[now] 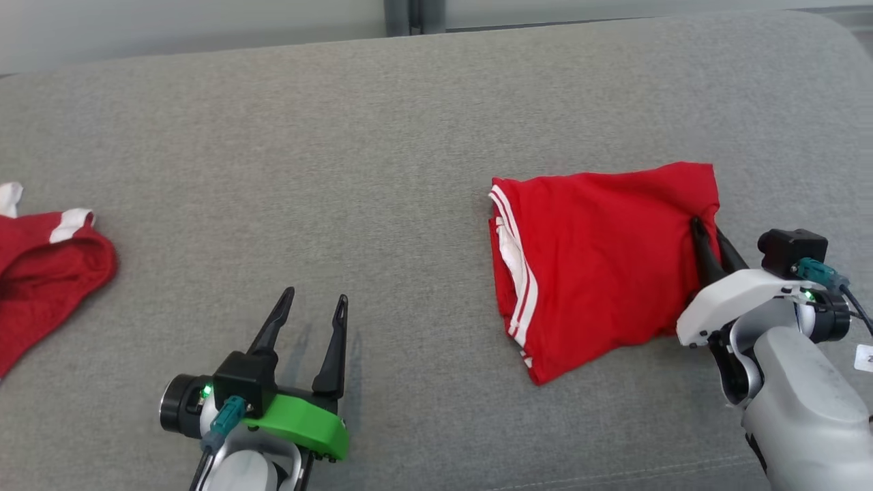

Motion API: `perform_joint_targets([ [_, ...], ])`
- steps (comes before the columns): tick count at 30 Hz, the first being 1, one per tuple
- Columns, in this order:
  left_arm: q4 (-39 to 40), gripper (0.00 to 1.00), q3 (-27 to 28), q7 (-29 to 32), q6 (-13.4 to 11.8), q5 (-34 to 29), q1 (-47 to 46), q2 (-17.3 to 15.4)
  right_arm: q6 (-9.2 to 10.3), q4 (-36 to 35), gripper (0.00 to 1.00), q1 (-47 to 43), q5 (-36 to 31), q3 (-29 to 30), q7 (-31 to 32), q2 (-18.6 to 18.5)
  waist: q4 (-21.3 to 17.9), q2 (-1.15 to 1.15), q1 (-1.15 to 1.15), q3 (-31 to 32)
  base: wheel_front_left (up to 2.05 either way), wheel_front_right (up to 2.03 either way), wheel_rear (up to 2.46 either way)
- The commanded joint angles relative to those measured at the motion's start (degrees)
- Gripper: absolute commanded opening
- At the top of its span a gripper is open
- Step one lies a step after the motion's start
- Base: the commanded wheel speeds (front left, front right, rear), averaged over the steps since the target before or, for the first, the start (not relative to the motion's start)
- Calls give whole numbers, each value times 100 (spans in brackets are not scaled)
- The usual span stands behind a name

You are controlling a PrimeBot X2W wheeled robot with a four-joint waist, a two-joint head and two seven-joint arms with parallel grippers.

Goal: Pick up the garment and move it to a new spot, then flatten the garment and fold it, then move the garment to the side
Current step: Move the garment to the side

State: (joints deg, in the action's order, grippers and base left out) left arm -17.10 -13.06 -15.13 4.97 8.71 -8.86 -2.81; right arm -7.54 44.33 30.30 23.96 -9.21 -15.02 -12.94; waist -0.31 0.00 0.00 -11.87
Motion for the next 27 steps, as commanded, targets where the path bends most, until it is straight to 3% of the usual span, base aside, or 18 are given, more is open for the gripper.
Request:
perform_joint_targets([
  [1,-2,100,21,0,16,-69,-40,-20,11,-33,0,-135,-50,25,-17,27,-694,0,0,23,0,0,0],
  [10,-6,100,78,0,102,-198,-174,-22,11,-241,0,-463,-84,-41,-17,251,-2099,0,0,84,0,0,0],
  [15,-2,100,70,0,135,-244,-280,-25,11,-394,0,-533,-44,-180,-17,351,-2632,0,0,22,0,0,0],
  [21,23,100,-38,0,155,-219,-448,-28,11,-560,0,-538,4,-289,-17,434,-2757,0,0,-153,0,0,0],
  [27,104,100,-165,0,186,-350,-692,-30,11,-758,0,-349,-3,-222,-17,452,-2447,0,0,-498,0,0,0],
])
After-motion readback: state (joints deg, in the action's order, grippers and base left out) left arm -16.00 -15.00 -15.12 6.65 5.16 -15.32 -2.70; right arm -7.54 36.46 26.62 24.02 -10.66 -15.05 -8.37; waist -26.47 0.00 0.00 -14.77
